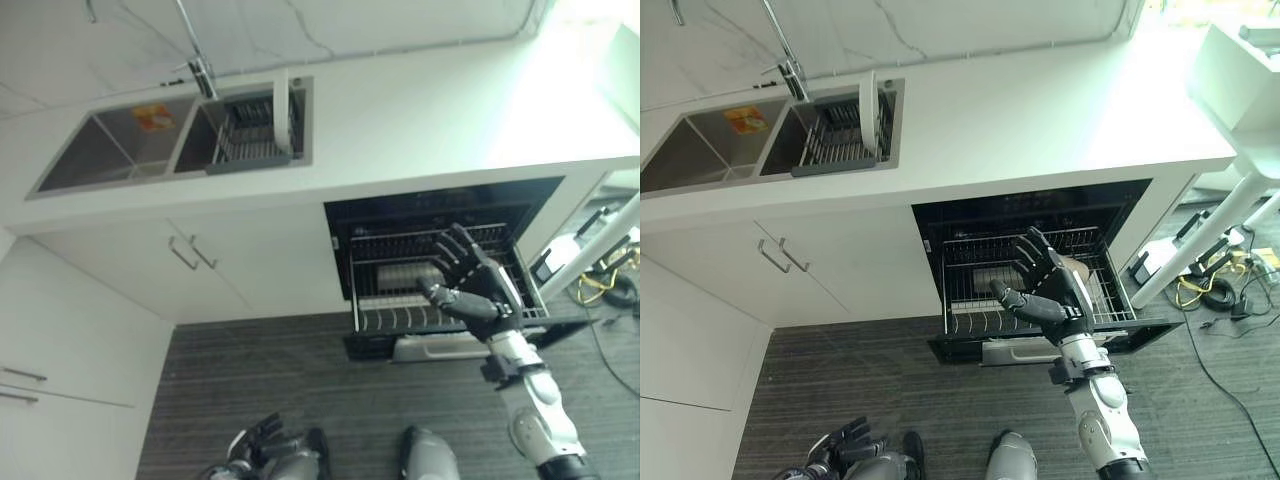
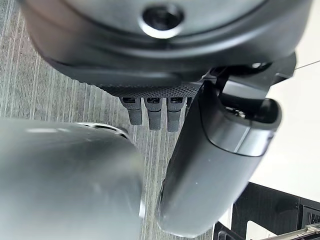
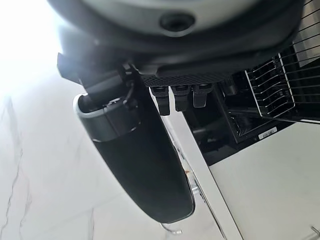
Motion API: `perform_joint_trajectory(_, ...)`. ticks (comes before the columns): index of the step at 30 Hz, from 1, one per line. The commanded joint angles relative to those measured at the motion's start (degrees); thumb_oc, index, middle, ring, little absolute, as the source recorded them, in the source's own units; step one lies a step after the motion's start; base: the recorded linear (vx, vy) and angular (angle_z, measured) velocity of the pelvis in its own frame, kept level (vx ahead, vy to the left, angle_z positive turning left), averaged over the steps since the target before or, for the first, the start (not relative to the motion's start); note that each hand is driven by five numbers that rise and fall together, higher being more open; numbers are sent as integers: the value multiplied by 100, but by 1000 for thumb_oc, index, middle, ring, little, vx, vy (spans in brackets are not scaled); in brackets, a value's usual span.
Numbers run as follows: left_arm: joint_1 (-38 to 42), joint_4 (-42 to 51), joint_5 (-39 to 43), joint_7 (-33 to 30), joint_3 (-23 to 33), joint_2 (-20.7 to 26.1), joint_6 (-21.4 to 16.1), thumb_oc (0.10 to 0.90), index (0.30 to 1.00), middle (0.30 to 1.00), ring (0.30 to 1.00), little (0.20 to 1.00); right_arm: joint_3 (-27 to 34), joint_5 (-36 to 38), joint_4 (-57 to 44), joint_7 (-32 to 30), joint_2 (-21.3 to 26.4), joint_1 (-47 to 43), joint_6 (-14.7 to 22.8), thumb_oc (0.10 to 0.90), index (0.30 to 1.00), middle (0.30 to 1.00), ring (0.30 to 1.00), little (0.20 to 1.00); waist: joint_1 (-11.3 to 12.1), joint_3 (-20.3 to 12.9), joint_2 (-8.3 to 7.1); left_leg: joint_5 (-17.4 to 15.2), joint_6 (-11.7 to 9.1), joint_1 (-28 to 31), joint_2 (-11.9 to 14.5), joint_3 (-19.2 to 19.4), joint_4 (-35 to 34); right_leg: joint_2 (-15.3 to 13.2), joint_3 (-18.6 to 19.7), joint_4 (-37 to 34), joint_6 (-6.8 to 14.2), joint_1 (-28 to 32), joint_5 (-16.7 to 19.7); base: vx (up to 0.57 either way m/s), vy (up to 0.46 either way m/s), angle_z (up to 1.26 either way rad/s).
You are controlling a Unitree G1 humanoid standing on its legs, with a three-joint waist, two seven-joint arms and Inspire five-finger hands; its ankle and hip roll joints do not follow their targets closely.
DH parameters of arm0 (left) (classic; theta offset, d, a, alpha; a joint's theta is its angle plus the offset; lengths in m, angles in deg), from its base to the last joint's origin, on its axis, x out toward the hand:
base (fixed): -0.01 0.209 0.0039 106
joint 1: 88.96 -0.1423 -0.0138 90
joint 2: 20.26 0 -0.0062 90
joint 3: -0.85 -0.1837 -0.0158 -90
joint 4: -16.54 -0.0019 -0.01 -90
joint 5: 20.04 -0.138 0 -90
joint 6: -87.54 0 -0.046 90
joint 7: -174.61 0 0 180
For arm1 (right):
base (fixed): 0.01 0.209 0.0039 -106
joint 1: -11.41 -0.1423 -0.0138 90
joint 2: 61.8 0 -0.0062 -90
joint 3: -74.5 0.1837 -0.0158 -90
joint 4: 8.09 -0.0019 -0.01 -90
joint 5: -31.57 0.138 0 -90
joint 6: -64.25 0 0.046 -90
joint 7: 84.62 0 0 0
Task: Place the dishes in the dishwasher.
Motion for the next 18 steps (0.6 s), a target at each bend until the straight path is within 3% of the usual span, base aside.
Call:
perform_joint_trajectory(1, 49, 106, -566, -115, -60, 299, -404, 800, 900, 900, 900, 900, 248, 40, -725, 85, 145, -609, 557, 800, 900, 900, 900, 900, -60, -326, 16, 113, -210, 2, 434, -427, 37, 573, -46, -1005, 454, 792, 138, 105, 523, -25)
perform_joint_trajectory(6, 135, 169, -712, -187, -166, 281, -374, 800, 900, 900, 900, 900, 399, 40, -839, -83, 112, -450, 610, 800, 900, 900, 900, 900, -168, -309, 122, -300, -61, 281, 352, -267, 37, 191, -61, -1005, 648, 966, 313, 103, 507, -29)
perform_joint_trajectory(7, 184, 192, -876, -219, -189, 317, -346, 800, 900, 900, 900, 900, 450, -55, -904, -145, 7, -332, 629, 800, 900, 900, 900, 900, -159, -294, 132, -445, 129, 379, 144, -355, 37, 125, 35, -1005, 704, 1081, 375, 157, 436, 15)
perform_joint_trajectory(9, 203, 221, -963, -245, -217, 355, -280, 800, 900, 900, 900, 900, 467, -93, -919, -222, -84, -269, 629, 800, 900, 900, 900, 900, -148, -285, 160, -550, 331, 451, -19, -389, 37, 85, 37, -993, 737, 1192, 575, 144, 365, 24)
perform_joint_trajectory(11, 200, 249, -874, -280, -224, 399, -209, 800, 900, 900, 900, 900, 445, -155, -911, -280, -179, -272, 667, 800, 900, 900, 900, 900, -72, -282, 155, -682, 564, 505, -248, -339, 37, -94, 17, -575, 762, 1047, 893, 96, 306, 12)
perform_joint_trajectory(13, 185, 273, -853, -291, -199, 414, -186, 800, 900, 900, 900, 900, 439, -190, -937, -306, -203, -278, 658, 800, 900, 900, 900, 900, -30, -281, 167, -719, 620, 512, -280, -226, 37, -138, -79, -400, 757, 991, 957, 71, 195, -19)
perform_joint_trajectory(15, 63, 397, -779, -382, -98, 453, -81, 800, 900, 900, 900, 900, 328, -169, -961, -381, -259, -411, 571, 800, 900, 900, 900, 900, 208, -235, 193, -856, 739, 551, -325, 150, 37, -230, -581, -4, 789, 912, 1125, 29, 217, -32)
perform_joint_trajectory(18, -6, 388, -696, -310, 3, 504, -65, 800, 900, 900, 900, 900, 158, -128, -937, -496, -226, -549, 632, 800, 900, 900, 900, 900, 129, -237, 112, -931, 753, 466, -498, 101, 37, 818, -615, -478, 692, 845, 758, 25, 34, -97)
